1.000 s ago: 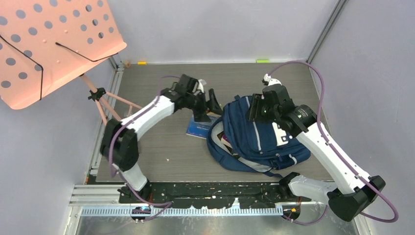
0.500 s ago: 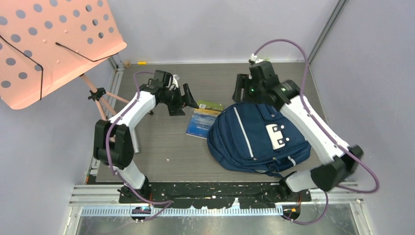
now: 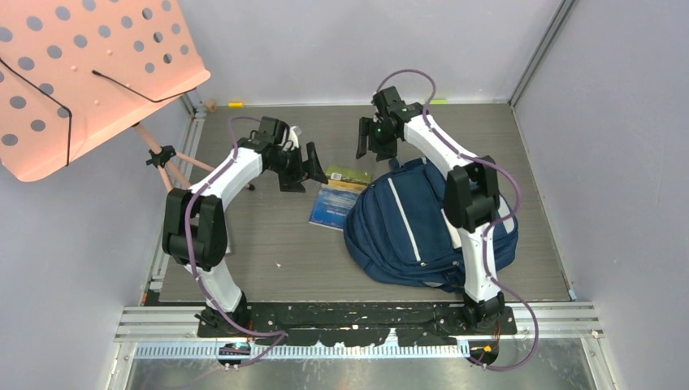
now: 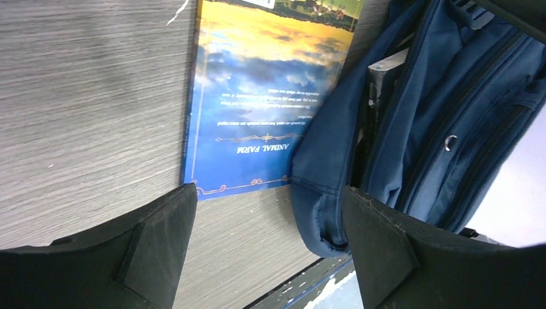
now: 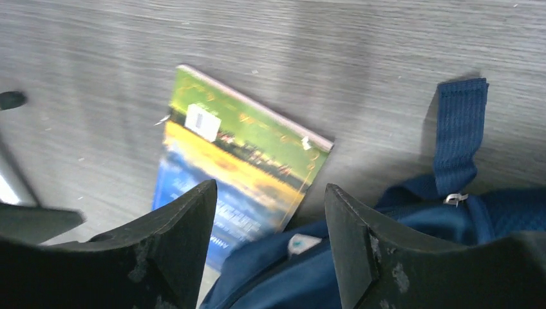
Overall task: Pack the student bag
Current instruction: Pick up the book from the center of the board.
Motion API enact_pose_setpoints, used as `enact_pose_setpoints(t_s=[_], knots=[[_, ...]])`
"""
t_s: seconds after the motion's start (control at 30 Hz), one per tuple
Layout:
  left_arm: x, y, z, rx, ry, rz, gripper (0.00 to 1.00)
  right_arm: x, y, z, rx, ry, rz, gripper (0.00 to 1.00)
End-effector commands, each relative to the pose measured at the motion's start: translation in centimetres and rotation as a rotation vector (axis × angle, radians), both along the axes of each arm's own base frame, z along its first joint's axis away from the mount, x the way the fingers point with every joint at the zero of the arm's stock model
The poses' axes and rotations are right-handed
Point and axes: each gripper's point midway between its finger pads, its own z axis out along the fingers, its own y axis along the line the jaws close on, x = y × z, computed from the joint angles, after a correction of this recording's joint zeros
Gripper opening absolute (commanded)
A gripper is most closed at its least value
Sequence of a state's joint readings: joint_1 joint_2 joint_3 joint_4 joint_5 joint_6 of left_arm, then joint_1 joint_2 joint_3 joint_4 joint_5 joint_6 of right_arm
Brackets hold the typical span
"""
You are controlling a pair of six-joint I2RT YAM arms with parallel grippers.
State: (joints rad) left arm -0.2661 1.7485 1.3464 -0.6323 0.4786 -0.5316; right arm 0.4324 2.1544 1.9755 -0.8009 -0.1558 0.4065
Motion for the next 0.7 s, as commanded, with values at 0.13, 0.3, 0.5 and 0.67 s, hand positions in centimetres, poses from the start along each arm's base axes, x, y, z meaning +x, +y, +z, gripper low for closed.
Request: enact_pose_setpoints(t_s=[0.13,0.3,0.5,0.67], knots=[[-0.2,1.4,0.1,0.067,-0.066,-0.027,0.85,-2.2,-2.5,-4.4,-0.086,0.182,-0.012,0.67],[-0.5,1.8,-0.5,0.084,-0.048,-0.034,0.85,-3.9,-1.7,-6.1,-0.025,0.226,0.035,0.68],[-0.7,2.2,-0.6,0.090,-0.039,-0.025,0.86,-3.7,0.9,-7.3,0.099,0.244,0.084,0.66],[-1.0,2.6,-0.6,0.100,-0.037,-0.020,0.86,-2.9,3.6,-7.7,0.173,0.228,0.143,0.62]])
